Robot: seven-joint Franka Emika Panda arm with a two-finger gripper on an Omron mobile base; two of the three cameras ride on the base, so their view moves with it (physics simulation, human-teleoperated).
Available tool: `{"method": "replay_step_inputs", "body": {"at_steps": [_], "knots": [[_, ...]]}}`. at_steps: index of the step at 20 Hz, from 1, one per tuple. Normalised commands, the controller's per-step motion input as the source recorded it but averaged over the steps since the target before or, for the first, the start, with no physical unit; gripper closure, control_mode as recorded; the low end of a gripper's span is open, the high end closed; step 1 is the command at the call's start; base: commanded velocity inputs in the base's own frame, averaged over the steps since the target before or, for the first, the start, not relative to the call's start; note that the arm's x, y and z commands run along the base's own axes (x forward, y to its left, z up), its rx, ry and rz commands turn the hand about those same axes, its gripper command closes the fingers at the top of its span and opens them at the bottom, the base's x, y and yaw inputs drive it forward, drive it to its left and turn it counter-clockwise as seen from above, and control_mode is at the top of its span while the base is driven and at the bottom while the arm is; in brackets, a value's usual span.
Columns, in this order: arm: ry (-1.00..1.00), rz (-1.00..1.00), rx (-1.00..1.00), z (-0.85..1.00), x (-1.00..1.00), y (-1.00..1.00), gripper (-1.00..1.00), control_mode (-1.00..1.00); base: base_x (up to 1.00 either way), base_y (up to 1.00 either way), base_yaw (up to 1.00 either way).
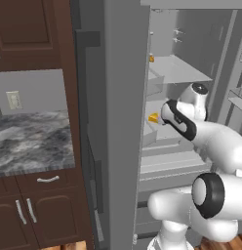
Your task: Pick the cheese from the fridge and the cheese grater from the cabinet and place them next to the salad bowl.
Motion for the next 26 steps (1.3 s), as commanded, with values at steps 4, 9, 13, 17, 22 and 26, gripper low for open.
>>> {"method": "replay_step_inputs", "body": {"at_steps": [4, 9, 13, 17, 22, 26], "knots": [[0.00, 0.00, 0.04, -0.15, 0.56, -0.04, -1.00, -1.00, 0.00, 0.00, 0.00], [0.00, 0.00, 0.07, -0.22, 0.48, -0.02, -1.00, -1.00, 0.00, 0.00, 0.00], [0.00, 0.00, 0.01, -0.36, 0.33, -0.10, -1.00, -1.00, 0.00, 0.00, 0.00], [-0.03, 0.00, 0.00, -0.28, 0.36, -0.06, -1.00, -1.00, 0.00, 0.00, 0.00], [-0.02, 0.00, 0.01, -0.17, 0.36, -0.04, -1.00, -1.00, 0.00, 0.00, 0.00], [0.00, 0.00, 0.02, -0.08, 0.34, -0.07, -1.00, -1.00, 0.00, 0.00, 0.00]]}}
